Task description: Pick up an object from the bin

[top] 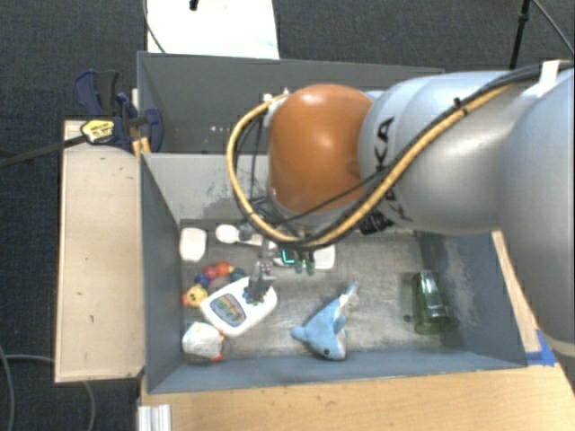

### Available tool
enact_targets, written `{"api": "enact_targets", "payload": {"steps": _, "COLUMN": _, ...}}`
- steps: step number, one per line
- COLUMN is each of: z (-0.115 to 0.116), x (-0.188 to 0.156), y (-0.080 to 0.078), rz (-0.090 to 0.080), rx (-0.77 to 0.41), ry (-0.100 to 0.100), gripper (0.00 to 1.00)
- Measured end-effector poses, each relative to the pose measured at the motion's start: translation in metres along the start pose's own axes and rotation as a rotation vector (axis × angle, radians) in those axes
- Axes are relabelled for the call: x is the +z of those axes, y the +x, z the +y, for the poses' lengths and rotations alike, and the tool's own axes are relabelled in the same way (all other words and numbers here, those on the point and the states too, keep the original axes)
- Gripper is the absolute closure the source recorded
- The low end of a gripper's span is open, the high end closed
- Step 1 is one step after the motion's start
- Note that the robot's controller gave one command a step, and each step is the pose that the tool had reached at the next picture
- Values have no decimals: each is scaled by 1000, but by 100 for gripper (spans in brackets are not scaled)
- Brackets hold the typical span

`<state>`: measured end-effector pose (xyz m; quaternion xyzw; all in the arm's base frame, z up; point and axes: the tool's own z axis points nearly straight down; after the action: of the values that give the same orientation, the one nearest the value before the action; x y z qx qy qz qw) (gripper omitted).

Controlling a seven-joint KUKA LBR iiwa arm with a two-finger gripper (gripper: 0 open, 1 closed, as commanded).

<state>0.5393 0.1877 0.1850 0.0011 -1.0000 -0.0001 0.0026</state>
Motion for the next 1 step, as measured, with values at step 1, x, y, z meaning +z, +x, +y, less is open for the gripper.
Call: {"api": "enact_targets", "payload": {"steps": 1, "z": -1, "x": -4, "y": -2, "rz": -7, "rx": 5, "ry": -1, "gripper": 0}}
